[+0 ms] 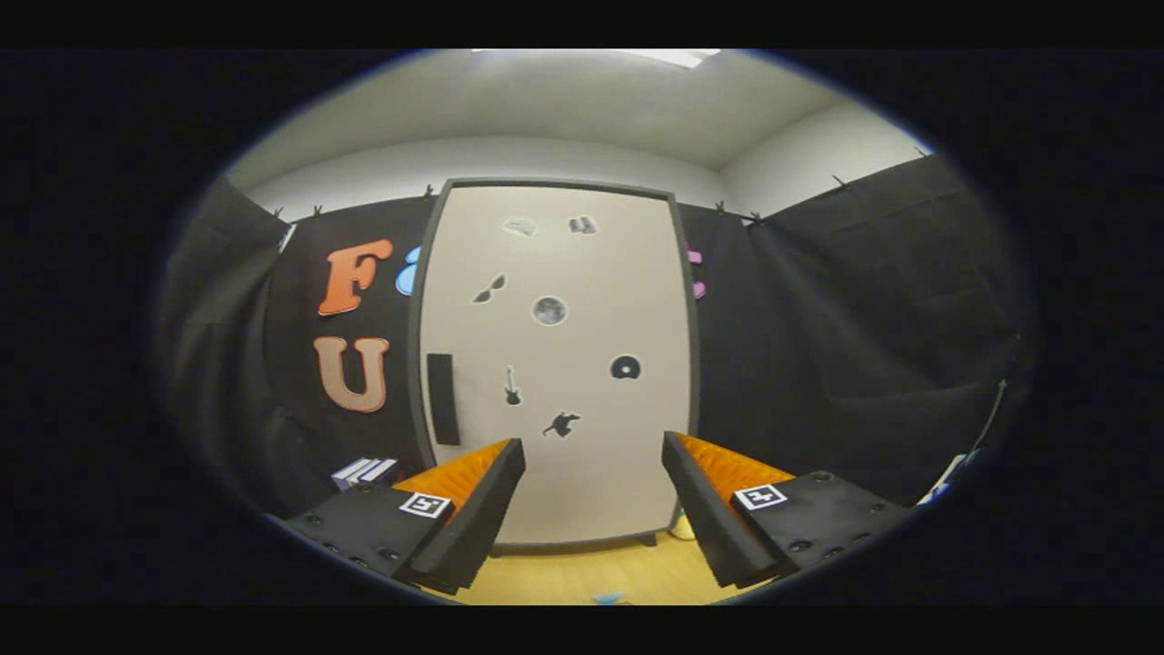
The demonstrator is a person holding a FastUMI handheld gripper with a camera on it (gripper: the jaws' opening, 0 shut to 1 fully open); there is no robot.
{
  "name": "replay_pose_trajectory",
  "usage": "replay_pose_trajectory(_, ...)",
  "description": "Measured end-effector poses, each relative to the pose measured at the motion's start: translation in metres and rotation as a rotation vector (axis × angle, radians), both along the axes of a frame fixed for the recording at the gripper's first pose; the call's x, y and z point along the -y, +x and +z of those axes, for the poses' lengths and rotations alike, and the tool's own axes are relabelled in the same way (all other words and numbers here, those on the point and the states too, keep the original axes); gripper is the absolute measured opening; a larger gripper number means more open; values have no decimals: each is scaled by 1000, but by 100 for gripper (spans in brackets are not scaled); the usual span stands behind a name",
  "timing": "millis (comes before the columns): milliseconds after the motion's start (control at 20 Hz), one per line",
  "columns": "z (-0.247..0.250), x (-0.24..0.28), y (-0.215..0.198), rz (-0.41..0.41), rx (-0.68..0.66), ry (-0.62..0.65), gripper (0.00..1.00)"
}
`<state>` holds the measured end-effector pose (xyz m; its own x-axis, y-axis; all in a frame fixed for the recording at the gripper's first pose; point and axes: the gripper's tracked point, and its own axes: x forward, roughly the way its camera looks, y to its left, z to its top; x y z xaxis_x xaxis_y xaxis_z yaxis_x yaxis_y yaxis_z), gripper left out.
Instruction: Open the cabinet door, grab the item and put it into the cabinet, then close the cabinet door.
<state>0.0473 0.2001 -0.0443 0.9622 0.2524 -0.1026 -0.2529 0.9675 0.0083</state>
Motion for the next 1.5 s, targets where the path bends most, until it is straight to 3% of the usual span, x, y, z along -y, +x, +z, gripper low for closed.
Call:
replay_pose_trajectory(300, -12, -94, 45, 91, -48, 29, 98)
replay_pose_trajectory(550, -30, -138, 77, 133, -104, 22, 97)
replay_pose_trajectory(650, -39, -149, 88, 136, -126, 6, 86)
replay_pose_trajectory(800, -50, -159, 98, 132, -165, 13, 78)
replay_pose_trajectory(850, -50, -160, 101, 125, -170, 19, 63)
replay_pose_trajectory(1000, -50, -159, 107, 103, -176, 17, 48)
replay_pose_trajectory(1500, -49, -147, 86, 93, -205, 10, 23)
